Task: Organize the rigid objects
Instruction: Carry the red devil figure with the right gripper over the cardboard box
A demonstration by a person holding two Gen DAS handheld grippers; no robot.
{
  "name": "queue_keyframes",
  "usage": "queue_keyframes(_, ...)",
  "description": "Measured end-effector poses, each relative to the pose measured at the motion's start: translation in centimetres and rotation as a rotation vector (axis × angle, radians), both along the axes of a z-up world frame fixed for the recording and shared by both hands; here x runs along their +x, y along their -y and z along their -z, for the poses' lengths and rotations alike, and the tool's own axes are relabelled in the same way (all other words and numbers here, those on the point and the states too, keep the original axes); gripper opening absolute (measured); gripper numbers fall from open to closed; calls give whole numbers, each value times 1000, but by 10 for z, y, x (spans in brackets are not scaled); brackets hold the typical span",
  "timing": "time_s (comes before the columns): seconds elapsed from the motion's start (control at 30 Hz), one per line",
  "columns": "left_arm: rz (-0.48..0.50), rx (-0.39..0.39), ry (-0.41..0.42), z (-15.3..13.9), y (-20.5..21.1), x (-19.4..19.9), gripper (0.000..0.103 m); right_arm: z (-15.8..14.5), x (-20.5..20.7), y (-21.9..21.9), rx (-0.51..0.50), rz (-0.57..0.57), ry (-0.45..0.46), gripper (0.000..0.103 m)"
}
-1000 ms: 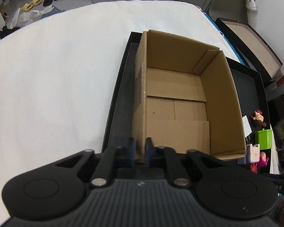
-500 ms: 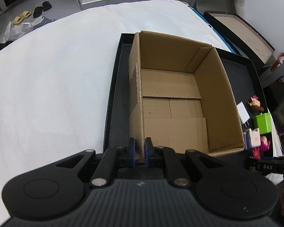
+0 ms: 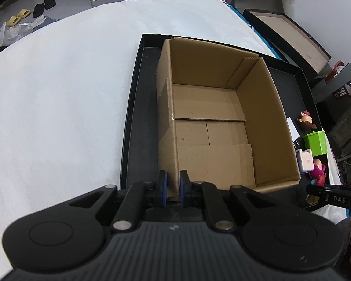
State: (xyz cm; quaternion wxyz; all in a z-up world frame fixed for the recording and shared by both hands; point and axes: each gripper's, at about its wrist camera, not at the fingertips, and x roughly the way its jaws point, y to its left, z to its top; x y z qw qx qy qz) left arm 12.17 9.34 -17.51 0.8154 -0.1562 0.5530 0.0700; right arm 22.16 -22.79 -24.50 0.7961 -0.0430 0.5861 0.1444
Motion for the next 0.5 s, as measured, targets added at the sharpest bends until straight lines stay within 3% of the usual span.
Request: queue_keyframes(0.5,17,-38,-3,-4,-7,-7,11,-51,-14,-22,46,-72,125,39)
